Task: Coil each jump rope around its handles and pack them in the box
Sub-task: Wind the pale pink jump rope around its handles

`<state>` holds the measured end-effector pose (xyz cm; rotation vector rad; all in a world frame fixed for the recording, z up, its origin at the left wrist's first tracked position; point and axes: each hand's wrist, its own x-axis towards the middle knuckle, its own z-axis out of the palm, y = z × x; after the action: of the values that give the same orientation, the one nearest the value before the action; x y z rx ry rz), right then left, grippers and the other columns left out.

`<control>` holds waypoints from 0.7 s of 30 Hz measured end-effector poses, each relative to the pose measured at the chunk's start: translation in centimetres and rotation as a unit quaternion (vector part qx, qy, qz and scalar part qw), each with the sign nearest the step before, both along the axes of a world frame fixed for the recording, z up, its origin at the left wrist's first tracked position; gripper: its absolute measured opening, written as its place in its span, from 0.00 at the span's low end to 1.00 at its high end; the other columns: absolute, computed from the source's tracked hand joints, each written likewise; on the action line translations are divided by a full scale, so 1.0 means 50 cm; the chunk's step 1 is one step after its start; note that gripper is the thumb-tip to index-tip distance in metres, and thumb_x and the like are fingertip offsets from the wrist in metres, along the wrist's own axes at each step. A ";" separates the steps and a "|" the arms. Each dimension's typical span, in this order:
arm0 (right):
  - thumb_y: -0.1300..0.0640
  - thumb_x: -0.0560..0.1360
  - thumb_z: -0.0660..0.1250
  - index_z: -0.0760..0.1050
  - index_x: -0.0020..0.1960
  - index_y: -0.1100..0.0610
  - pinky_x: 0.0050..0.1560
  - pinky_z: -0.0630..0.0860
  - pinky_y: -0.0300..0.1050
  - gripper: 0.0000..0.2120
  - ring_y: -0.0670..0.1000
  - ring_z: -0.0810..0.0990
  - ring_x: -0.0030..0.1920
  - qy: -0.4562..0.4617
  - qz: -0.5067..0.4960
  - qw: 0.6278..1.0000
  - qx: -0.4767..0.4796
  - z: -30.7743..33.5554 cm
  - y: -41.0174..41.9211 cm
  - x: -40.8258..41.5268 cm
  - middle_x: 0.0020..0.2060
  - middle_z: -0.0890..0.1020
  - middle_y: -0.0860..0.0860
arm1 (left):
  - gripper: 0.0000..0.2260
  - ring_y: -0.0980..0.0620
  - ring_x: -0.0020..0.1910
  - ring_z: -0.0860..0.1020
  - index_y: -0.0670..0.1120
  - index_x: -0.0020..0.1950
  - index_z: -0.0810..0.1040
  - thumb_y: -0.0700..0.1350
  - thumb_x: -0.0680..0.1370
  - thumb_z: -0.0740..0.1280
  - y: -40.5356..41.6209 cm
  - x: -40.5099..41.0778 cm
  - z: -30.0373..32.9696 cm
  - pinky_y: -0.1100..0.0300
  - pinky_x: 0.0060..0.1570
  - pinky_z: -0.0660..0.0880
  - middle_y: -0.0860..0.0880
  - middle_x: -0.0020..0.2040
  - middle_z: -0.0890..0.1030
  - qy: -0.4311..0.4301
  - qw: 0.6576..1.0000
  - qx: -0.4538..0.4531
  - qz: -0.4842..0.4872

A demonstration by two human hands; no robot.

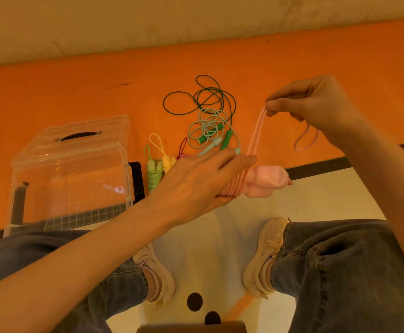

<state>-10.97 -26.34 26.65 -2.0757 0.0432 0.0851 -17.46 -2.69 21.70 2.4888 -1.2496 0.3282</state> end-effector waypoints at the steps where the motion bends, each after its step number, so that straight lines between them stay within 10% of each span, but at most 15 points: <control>1: 0.60 0.72 0.72 0.83 0.48 0.59 0.28 0.65 0.37 0.06 0.53 0.67 0.33 0.005 -0.001 1.000 -0.007 -0.003 -0.001 0.001 0.40 0.85 0.56 | 0.28 0.49 0.44 0.79 0.50 0.67 0.66 0.53 0.69 0.71 0.000 0.000 0.003 0.58 0.23 0.72 0.48 0.61 0.71 0.005 1.000 -0.005 0.003; 17: 0.59 0.70 0.74 0.83 0.51 0.59 0.27 0.65 0.24 0.09 0.35 0.73 0.26 0.044 0.010 0.997 -0.059 -0.007 -0.001 -0.005 0.38 0.82 0.56 | 0.25 0.51 0.50 0.79 0.50 0.62 0.67 0.58 0.72 0.70 0.015 0.010 0.027 0.53 0.26 0.75 0.52 0.60 0.74 0.054 0.992 -0.112 0.024; 21: 0.56 0.71 0.72 0.83 0.51 0.55 0.25 0.66 0.29 0.09 0.38 0.68 0.25 0.055 0.004 0.996 -0.066 -0.003 -0.023 -0.008 0.38 0.83 0.52 | 0.24 0.60 0.50 0.73 0.49 0.61 0.70 0.57 0.70 0.72 0.027 0.017 0.035 0.61 0.42 0.76 0.55 0.56 0.73 0.107 0.978 -0.158 0.080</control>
<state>-11.36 -27.51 26.50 -2.2019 0.1109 0.2053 -16.62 -1.36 23.44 2.2828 -0.8416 0.2654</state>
